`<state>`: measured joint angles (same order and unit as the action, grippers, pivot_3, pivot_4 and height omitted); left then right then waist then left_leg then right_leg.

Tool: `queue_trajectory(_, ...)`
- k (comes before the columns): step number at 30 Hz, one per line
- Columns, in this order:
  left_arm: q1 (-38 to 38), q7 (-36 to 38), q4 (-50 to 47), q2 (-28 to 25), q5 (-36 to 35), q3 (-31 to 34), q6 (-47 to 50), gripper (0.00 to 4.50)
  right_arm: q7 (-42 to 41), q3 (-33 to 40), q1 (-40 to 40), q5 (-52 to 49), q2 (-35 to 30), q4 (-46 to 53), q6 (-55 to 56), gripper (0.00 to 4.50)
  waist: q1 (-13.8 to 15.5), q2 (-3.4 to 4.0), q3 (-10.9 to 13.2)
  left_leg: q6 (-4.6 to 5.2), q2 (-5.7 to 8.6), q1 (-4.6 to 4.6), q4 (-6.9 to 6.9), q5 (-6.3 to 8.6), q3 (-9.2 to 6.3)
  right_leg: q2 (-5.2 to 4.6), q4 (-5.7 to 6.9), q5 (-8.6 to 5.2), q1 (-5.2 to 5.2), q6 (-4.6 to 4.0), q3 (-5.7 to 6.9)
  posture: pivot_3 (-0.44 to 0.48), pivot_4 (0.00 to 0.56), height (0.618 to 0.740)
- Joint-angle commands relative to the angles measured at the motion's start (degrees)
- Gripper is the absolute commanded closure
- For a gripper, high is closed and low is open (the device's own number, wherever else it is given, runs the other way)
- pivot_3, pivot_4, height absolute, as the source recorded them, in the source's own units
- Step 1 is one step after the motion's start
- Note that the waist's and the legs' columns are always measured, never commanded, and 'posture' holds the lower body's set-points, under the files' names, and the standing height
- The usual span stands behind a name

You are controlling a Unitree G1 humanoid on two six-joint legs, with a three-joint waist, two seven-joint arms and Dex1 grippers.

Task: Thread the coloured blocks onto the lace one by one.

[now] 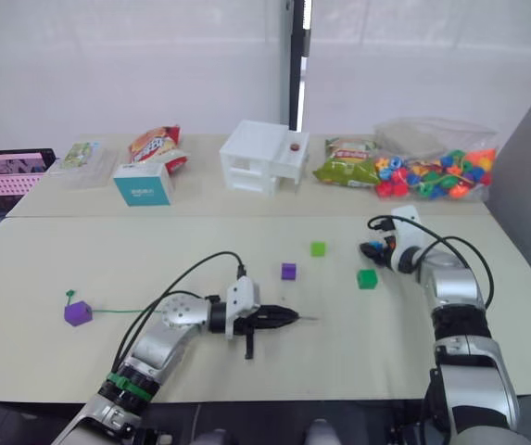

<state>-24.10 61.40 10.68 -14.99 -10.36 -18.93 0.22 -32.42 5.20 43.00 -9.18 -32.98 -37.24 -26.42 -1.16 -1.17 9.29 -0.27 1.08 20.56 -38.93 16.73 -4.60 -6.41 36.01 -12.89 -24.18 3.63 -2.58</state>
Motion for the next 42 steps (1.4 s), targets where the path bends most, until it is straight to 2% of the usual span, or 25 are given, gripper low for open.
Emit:
queue_trajectory(1, 0.2, -0.3, -2.2, 0.1, -0.1, 0.0, -0.6, 4.5, -0.4, 0.3, 1.8, 0.6, -0.6, -0.7, 1.4, 2.21, 0.0, 0.0, 0.0, 0.0, 0.0, 0.0, 0.0, 0.0, 0.0, 0.0, 0.0, 0.0, 0.0, 0.0, 0.0, 0.0, 0.15, 0.74)
queue_trajectory(4, -0.3, -0.1, -1.2, -0.1, 0.1, 0.1, -1.0, 4.5, -1.1, 0.3, 2.2, 0.7, -0.8, -0.9, 1.7, 3.24, -0.1, 0.0, 0.0, 0.0, 0.0, -0.01, 0.0, 0.0, 0.0, 0.0, 0.0, 0.0, 0.0, 0.0, 0.0, 0.0, 0.15, 0.74)
queue_trajectory(13, -2.2, 0.5, 1.1, 0.4, 0.1, 0.7, -1.9, 4.5, -1.6, 3.9, 0.9, -1.6, -3.5, 6.0, -0.7, 3.3, 0.0, 0.0, 0.0, 0.0, 0.0, 0.06, 0.0, 0.0, 0.0, 0.0, 0.0, 0.0, -0.05, 0.0, 0.0, 0.0, 0.15, 0.74)
queue_trajectory(16, -2.5, 1.6, 2.3, 1.6, -0.4, 0.1, -2.4, 4.5, -5.1, 8.3, -8.2, -10.3, -5.6, 30.8, -9.6, 3.3, 0.4, 0.04, 0.0, 0.0, 0.0, 0.2, -0.01, 0.0, -0.07, -0.01, 0.01, 0.0, -0.13, 0.01, 0.08, 0.0, 0.15, 0.74)
queue_trajectory(19, -3.1, 2.6, 3.4, 2.6, -0.7, 0.2, -3.4, 4.5, -4.7, 11.5, -17.6, -15.9, -4.6, 46.8, -14.5, 3.3, 0.4, 0.07, 0.0, 0.05, -0.01, 0.32, -0.03, 0.03, -0.14, -0.01, 0.12, 0.02, -0.15, 0.03, 0.15, 0.0, 0.15, 0.74)
queue_trajectory(23, -3.9, 3.9, 4.9, 3.4, -1.0, 0.5, -3.9, 4.5, -5.9, 14.4, -29.8, -21.2, -3.7, 60.4, -15.7, 3.3, 0.5, 0.06, 0.0, 0.06, 0.03, 0.33, -0.09, 0.04, -0.11, -0.03, -0.04, 0.06, -0.07, 0.1, 0.13, 0.0, 0.15, 0.74)
queue_trajectory(26, -4.7, 5.2, 6.0, 4.1, -1.9, 0.7, -3.9, 4.5, -2.5, 16.5, -40.1, -23.5, -0.5, 68.9, -17.0, 3.3, 0.8, 0.06, 0.0, 0.06, 0.05, 0.3, -0.13, 0.04, -0.13, -0.03, -0.12, 0.05, -0.05, 0.1, 0.13, 0.0, 0.15, 0.74)
queue_trajectory(27, -4.8, 5.4, 6.3, 4.2, -2.0, 0.7, -3.8, 4.5, -1.7, 16.7, -41.5, -23.9, 0.0, 70.1, -17.0, 3.3, 0.7, 0.06, 0.0, 0.06, 0.05, 0.28, -0.13, 0.04, -0.14, -0.02, -0.11, 0.05, -0.05, 0.1, 0.13, 0.0, 0.15, 0.74)
queue_trajectory(32, -4.7, 7.5, 6.6, 5.1, -1.7, -1.0, -3.9, 4.5, 8.2, 8.5, -53.3, -19.1, 9.2, 77.0, -15.4, 3.3, 0.3, 0.06, 0.0, 0.05, 0.05, 0.11, -0.1, 0.03, -0.1, 0.0, -0.04, 0.05, 0.02, 0.09, 0.07, 0.0, 0.15, 0.74)
queue_trajectory(36, -4.9, 8.4, 6.7, 5.0, -1.5, -1.1, -3.8, 4.5, 15.5, 5.4, -54.6, -15.8, 14.6, 77.4, -15.3, 3.3, 0.3, 0.07, 0.0, 0.01, 0.06, 0.09, -0.11, 0.01, -0.08, 0.0, -0.05, 0.04, 0.03, 0.09, 0.03, 0.0, 0.15, 0.74)
queue_trajectory(42, -4.9, 9.6, 6.8, 4.2, -1.7, -1.0, -3.5, 4.5, 22.0, 4.2, -55.5, -12.1, 18.5, 77.8, -14.7, 3.3, 0.3, 0.07, 0.0, 0.0, 0.06, 0.06, -0.09, 0.0, -0.1, 0.01, -0.03, 0.04, 0.03, 0.09, 0.03, 0.0, 0.15, 0.74)
